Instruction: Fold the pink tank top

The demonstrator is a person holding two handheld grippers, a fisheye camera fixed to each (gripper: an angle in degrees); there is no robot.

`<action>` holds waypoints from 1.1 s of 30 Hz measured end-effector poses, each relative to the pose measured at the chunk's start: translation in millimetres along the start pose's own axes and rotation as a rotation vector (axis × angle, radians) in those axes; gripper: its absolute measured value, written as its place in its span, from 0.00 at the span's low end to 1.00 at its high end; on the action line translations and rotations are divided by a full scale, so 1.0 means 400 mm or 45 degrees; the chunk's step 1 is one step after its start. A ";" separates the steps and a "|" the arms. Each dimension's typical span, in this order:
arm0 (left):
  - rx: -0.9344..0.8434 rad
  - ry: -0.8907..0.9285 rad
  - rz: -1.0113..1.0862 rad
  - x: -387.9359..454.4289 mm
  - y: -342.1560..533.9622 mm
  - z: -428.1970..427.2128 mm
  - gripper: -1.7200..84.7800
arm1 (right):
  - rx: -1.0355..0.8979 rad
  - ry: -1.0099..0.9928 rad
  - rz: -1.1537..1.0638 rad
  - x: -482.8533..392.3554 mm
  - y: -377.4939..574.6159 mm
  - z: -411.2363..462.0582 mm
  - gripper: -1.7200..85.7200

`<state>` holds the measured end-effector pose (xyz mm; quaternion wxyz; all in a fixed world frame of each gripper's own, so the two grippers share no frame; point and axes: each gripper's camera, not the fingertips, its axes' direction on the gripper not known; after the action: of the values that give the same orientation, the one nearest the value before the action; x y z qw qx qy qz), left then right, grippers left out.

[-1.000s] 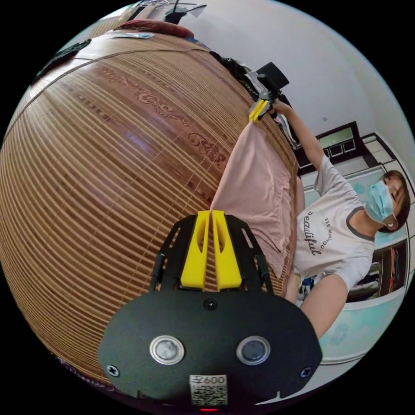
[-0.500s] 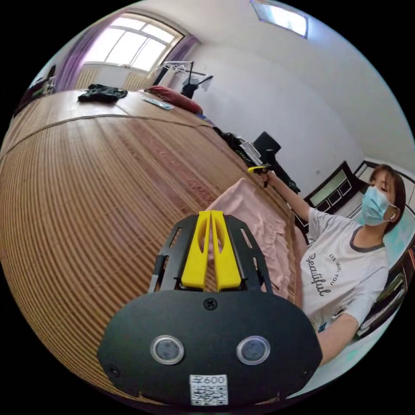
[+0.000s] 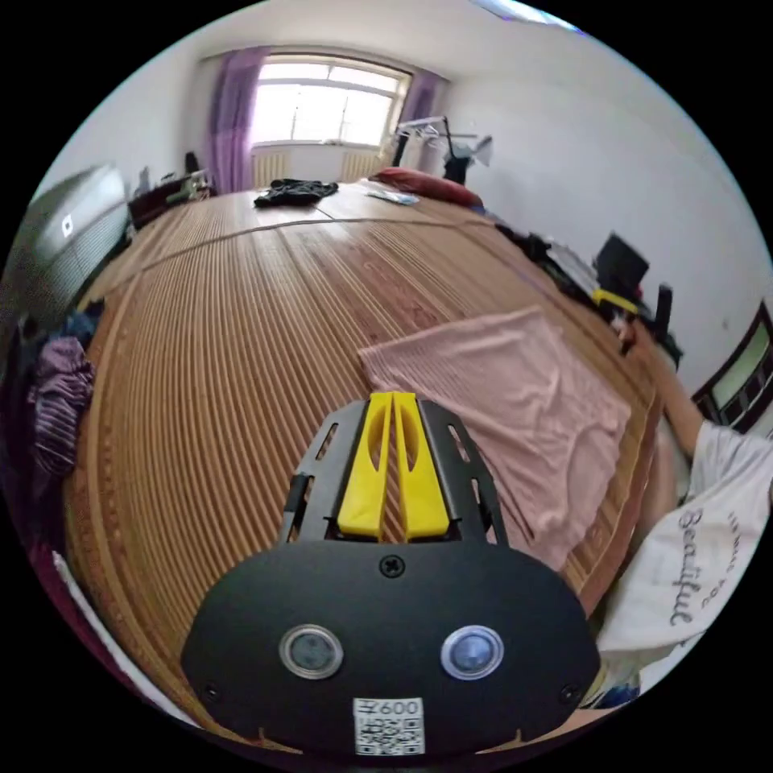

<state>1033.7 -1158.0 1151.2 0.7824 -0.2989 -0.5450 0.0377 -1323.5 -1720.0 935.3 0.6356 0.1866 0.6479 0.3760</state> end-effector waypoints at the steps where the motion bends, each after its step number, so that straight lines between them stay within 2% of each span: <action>1: -0.026 -0.032 0.065 0.089 0.056 -0.024 0.02 | 0.064 -0.023 -0.063 -0.055 0.043 -0.072 0.01; 4: -0.097 0.009 0.182 0.267 0.201 -0.056 0.02 | -0.343 -0.304 -0.090 -0.146 0.127 -0.118 0.01; 5: -0.138 -0.018 0.166 0.308 0.253 -0.056 0.02 | -0.423 -0.315 -0.095 -0.179 0.176 -0.137 0.01; 8: -0.135 -0.020 0.094 0.362 0.351 -0.056 0.02 | -0.465 -0.226 -0.202 -0.255 0.270 -0.182 0.01; 10: -0.074 0.077 0.056 0.389 0.380 -0.058 0.02 | -0.450 -0.220 -0.207 -0.283 0.299 -0.193 0.01; 12: -0.046 0.147 0.149 0.445 0.390 -0.049 0.02 | -0.426 -0.260 -0.200 -0.302 0.319 -0.194 0.01; 13: -0.014 0.102 0.231 0.496 0.400 -0.039 0.02 | -0.406 -0.257 -0.170 -0.303 0.335 -0.189 0.01; 16: 0.040 -0.103 0.200 0.584 0.435 0.006 0.02 | -0.444 -0.335 0.004 -0.256 0.386 -0.164 0.01; 18: -0.002 -0.063 0.228 0.622 0.457 0.046 0.02 | -0.423 -0.378 0.098 -0.218 0.422 -0.171 0.01; 20: -0.130 0.009 0.250 0.662 0.494 0.110 0.02 | -0.437 -0.283 0.087 -0.196 0.468 -0.178 0.01; 22: -0.127 -0.029 0.261 0.694 0.512 0.111 0.02 | -0.612 -0.199 -0.035 -0.202 0.518 -0.135 0.01; 28: -0.144 0.023 0.106 0.743 0.569 0.112 0.02 | -0.603 -0.184 -0.025 -0.092 0.646 -0.157 0.01; 33: -0.165 -0.117 0.190 0.842 0.606 0.100 0.02 | -0.634 -0.120 -0.119 -0.030 0.746 -0.184 0.01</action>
<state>1199.1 -813.0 1316.7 0.7305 -0.3868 -0.5578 0.0743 -1463.6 -1553.6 1153.1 0.7082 0.0116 0.5127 0.4852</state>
